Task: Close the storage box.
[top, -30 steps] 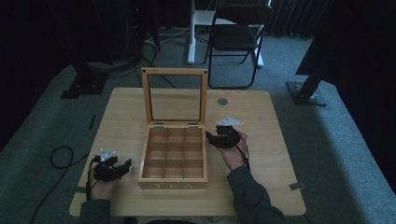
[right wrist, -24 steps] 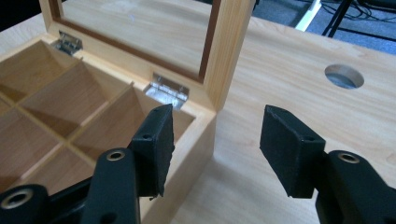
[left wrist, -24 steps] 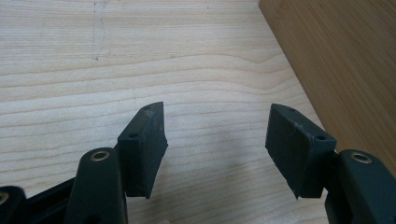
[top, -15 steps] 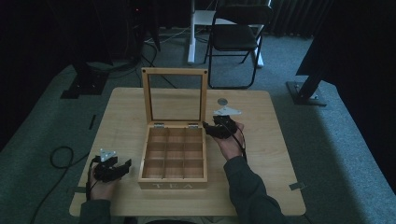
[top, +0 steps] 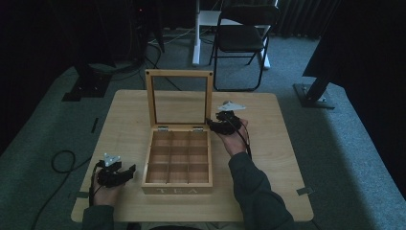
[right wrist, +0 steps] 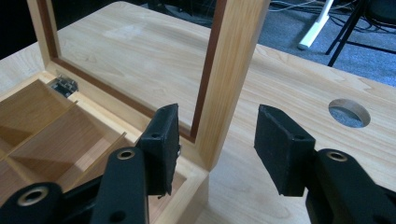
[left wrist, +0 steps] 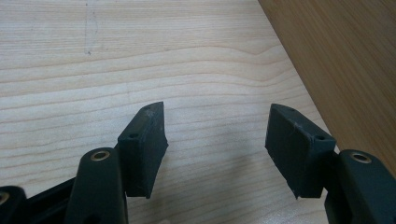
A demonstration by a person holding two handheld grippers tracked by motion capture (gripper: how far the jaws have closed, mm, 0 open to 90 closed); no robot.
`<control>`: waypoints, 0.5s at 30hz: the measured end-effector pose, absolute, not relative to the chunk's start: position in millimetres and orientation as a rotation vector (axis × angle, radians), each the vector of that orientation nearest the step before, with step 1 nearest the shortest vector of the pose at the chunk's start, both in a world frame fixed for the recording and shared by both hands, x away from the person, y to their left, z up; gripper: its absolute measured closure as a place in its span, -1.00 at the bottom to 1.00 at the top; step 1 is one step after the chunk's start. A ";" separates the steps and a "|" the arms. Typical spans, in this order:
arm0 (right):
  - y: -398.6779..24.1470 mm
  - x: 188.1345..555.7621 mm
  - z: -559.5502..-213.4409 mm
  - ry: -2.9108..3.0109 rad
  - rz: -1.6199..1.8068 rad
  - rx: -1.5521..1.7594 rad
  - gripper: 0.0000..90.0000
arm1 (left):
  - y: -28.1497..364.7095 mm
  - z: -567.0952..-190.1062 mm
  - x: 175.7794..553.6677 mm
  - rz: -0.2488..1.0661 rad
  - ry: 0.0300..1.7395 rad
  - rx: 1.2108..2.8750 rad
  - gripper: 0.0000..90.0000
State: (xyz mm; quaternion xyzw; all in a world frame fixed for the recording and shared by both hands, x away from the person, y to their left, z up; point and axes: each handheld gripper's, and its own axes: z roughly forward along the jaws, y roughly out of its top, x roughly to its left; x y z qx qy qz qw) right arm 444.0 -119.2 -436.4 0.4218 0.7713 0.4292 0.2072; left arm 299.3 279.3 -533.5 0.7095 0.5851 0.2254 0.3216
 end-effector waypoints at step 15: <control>-114.0 464.0 -428.9 2.140 1.252 1.183 0.10 | 278.4 -533.7 298.7 0.596 1.534 1.869 -0.15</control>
